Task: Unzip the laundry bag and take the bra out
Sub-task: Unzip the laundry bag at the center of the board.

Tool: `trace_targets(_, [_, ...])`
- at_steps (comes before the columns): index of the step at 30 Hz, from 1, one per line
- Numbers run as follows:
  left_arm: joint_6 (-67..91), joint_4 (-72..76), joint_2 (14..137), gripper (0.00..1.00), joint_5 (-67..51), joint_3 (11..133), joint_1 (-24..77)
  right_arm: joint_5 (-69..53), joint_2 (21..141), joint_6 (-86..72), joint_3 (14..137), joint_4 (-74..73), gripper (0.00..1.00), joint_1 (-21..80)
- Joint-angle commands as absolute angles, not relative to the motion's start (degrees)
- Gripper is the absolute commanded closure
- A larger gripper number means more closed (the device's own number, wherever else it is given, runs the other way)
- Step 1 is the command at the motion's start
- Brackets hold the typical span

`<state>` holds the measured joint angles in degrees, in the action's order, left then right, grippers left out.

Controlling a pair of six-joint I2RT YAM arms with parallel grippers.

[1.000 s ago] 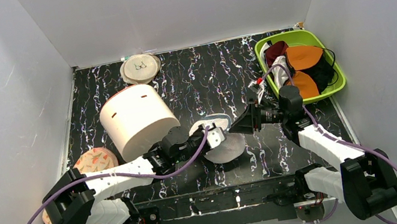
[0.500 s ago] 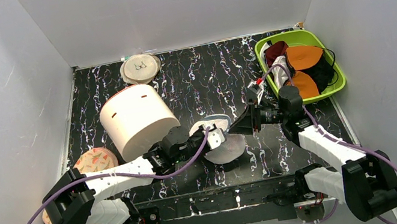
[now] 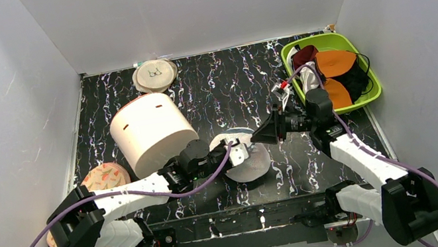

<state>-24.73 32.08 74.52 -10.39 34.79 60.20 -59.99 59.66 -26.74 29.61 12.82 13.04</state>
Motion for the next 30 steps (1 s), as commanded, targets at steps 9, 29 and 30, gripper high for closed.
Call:
trace_targets(9, [-25.4,33.8,72.0,1.00,-12.0,36.5,60.2,-60.5,56.6,-25.9,28.0,11.9,0.58,13.7])
trace_targets(29, [-25.7,33.2,71.4,1.00,-12.5,36.8,60.1,-60.7,55.9,-24.4,26.8,8.9,0.55,14.5])
trace_targets(30, [-25.7,33.2,71.4,1.00,-12.5,36.8,60.1,-60.7,56.0,-24.4,26.8,9.0,0.55,14.8])
